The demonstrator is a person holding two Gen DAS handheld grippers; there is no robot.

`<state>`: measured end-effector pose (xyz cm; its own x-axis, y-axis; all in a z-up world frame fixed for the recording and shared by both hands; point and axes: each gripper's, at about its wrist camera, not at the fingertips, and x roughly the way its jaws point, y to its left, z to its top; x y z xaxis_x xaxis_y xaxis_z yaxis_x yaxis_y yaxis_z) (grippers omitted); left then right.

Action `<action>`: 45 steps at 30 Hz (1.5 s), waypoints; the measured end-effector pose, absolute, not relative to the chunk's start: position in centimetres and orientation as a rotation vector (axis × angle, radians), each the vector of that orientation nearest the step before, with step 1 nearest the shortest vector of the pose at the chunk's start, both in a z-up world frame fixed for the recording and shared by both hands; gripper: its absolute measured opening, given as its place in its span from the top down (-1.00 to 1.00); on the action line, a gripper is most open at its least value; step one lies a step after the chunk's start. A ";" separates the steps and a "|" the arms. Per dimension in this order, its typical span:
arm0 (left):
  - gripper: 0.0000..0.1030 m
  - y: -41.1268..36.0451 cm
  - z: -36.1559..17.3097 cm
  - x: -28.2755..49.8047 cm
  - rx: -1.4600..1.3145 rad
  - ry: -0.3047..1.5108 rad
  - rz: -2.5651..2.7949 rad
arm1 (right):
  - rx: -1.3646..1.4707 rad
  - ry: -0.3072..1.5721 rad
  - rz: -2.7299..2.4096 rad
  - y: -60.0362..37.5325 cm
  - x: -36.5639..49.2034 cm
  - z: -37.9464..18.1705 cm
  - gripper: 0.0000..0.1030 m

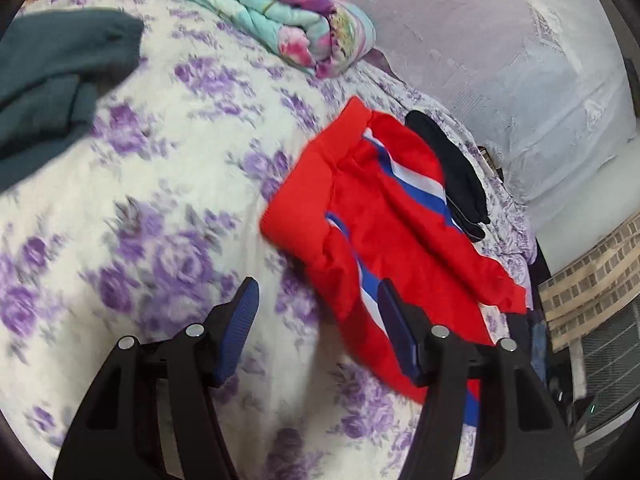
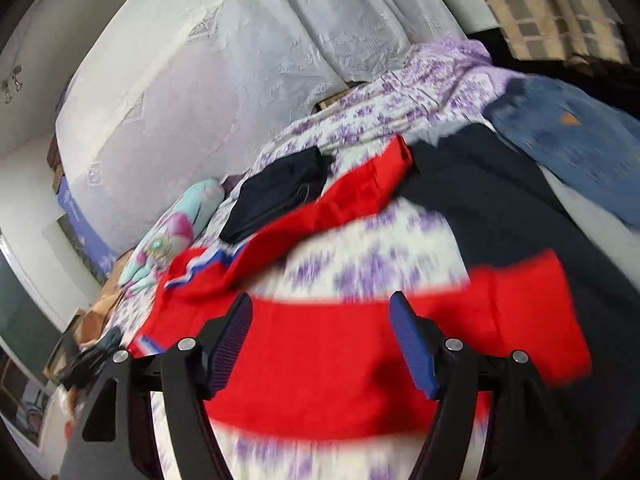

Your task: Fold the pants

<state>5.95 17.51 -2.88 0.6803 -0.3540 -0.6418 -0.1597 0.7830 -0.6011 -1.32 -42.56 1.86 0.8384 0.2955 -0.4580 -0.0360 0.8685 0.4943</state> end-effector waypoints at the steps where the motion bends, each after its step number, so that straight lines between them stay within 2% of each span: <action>1: -0.15 17.1 -2.8 6.1 -0.675 0.838 -0.133 | 0.510 0.569 0.190 -42.8 -2.6 1.7 -0.44; 5: -0.16 14.7 -4.3 8.9 -0.731 0.939 -0.163 | 0.605 0.644 0.188 -44.2 -6.2 0.2 -0.46; 9: -0.13 14.6 -4.6 10.8 -0.737 0.897 -0.101 | 0.705 0.733 0.156 -45.5 -8.3 -2.2 -0.46; 11: 0.05 15.0 -4.6 10.8 -0.736 0.881 -0.084 | 0.754 0.770 0.164 -45.9 -8.4 -3.5 -0.46; 12: 0.26 15.2 -4.7 10.6 -0.725 0.878 -0.072 | 0.754 0.773 0.160 -45.9 -8.4 -3.9 -0.46; 13: 0.61 15.4 -4.7 10.4 -0.711 0.875 -0.060 | 0.758 0.772 0.145 -46.0 -8.1 -4.1 -0.46; 14: 0.73 15.7 -4.8 10.2 -0.696 0.872 -0.051 | 0.765 0.766 0.135 -46.1 -7.7 -4.3 -0.46; 16: 0.85 16.4 -4.9 9.7 -0.732 0.859 -0.081 | 0.756 0.752 0.120 -46.2 -6.1 -4.3 -0.47; 18: 0.87 15.7 -4.4 9.6 -0.730 0.839 -0.082 | 0.761 0.739 0.105 -46.5 -4.3 -4.7 -0.44; 19: 0.88 15.6 -3.9 9.1 -0.718 0.828 -0.080 | 0.763 0.726 0.093 -46.6 -3.3 -4.8 -0.19; 20: 0.88 15.4 -3.2 8.5 -0.705 0.812 -0.081 | 0.755 0.724 0.069 -46.8 -2.6 -4.9 0.58; 21: 0.88 15.6 -2.4 7.6 -0.698 0.800 -0.087 | 0.765 0.735 0.072 -46.9 -1.9 -5.1 0.87; 23: 0.88 16.5 -0.7 5.5 -0.688 0.775 -0.098 | 0.810 0.750 0.128 -47.0 -1.5 -5.3 0.88; 26: 0.88 18.3 1.2 1.5 -0.671 0.766 -0.120 | 0.715 0.738 0.209 -45.6 -4.0 -3.4 0.88; 29: 0.87 19.2 0.0 -1.8 -0.615 0.810 -0.083 | 0.638 0.792 0.254 -44.6 -6.8 -3.5 0.87; 31: 0.83 19.2 -2.6 -2.3 -0.600 0.871 -0.070 | 0.593 0.859 0.227 -44.4 -6.7 -5.0 0.88; 33: 0.80 19.5 -4.2 -2.7 -0.618 0.854 -0.076 | 0.591 0.848 0.240 -44.5 -6.5 -6.0 0.88; 35: 0.78 19.8 -4.0 -3.4 -0.631 0.810 -0.090 | 0.607 0.848 0.254 -44.7 -6.5 -5.6 0.73; 36: 0.71 20.0 -3.7 -3.7 -0.641 0.801 -0.095 | 0.611 0.828 0.248 -45.1 -6.8 -5.2 0.66; 38: 0.37 21.2 -2.9 -4.7 -0.669 0.772 -0.079 | 0.622 0.814 0.246 -45.8 -7.2 -4.8 0.58; 40: -0.20 22.3 -1.7 -6.1 -0.647 0.736 -0.016 | 0.631 0.806 0.238 -46.0 -7.8 -4.7 0.58; 42: -0.48 23.0 -0.6 -7.9 -0.598 0.684 0.095 | 0.613 0.792 0.211 -46.1 -8.7 -4.4 0.56; 43: -0.55 23.4 0.0 -8.7 -0.572 0.658 0.153 | 0.593 0.791 0.200 -46.1 -9.0 -4.2 0.53; 45: -0.55 24.2 1.2 -10.0 -0.544 0.614 0.208 | 0.544 0.802 0.182 -45.8 -9.5 -3.7 0.50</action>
<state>-10.00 24.18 1.21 0.8020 0.0266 -0.5967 -0.3410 0.8406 -0.4209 -9.46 -45.77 -3.74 0.6885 0.3554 -0.6322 0.0469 0.8481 0.5278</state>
